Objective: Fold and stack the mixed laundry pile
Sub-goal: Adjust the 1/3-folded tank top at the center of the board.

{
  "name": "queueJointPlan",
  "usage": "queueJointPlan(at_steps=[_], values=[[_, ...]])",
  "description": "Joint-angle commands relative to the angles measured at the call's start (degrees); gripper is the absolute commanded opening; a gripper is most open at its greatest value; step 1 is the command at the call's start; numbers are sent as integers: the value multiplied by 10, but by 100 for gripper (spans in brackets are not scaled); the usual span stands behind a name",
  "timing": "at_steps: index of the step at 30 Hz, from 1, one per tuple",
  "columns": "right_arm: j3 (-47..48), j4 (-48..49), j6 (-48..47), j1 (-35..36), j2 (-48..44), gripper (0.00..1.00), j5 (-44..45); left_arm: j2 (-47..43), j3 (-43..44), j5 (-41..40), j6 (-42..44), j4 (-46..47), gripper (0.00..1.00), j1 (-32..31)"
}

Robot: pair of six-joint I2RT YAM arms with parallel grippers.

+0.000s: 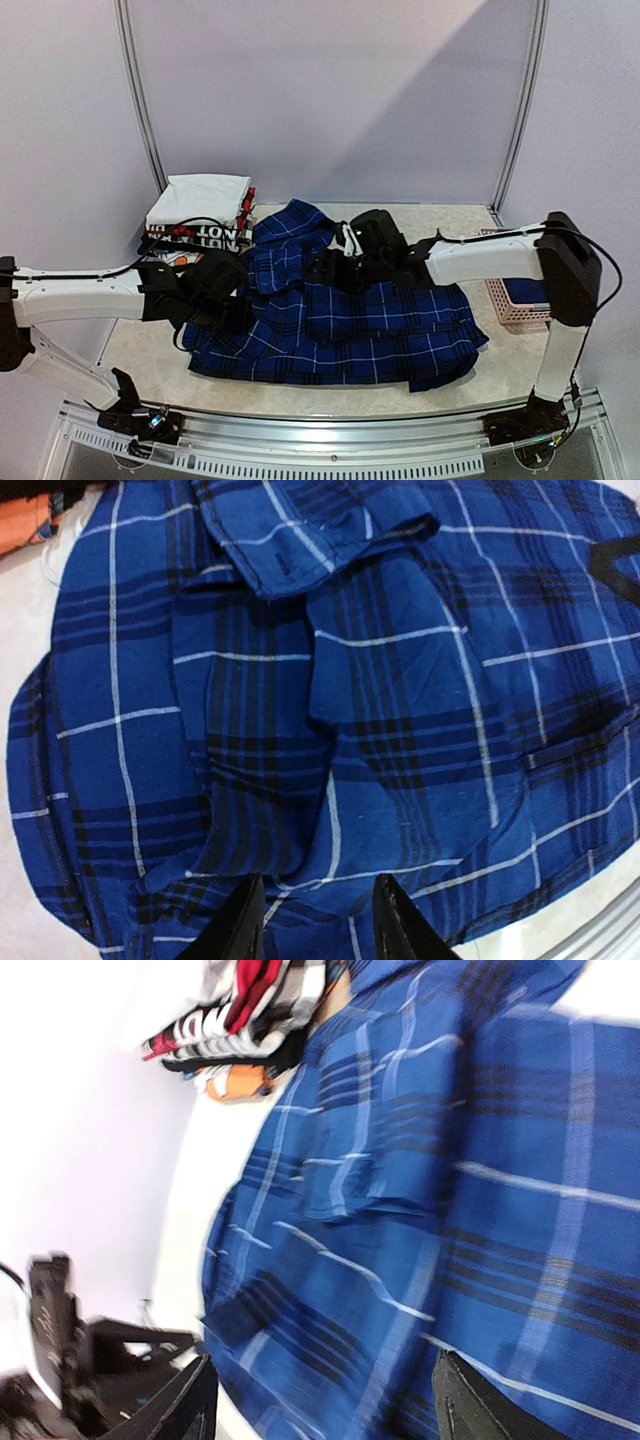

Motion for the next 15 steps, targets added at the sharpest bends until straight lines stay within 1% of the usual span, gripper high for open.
queueJointPlan(at_steps=[1,3,8,15], values=[[57,108,127,28,90,74,-63,10,-47,-8,7,54,38,1],[78,128,165,38,129,74,-58,6,-79,0,5,70,38,19],[124,157,236,51,198,74,-34,4,-164,55,6,142,35,78],[165,176,307,56,264,73,-4,-4,-206,58,-2,158,34,90]])
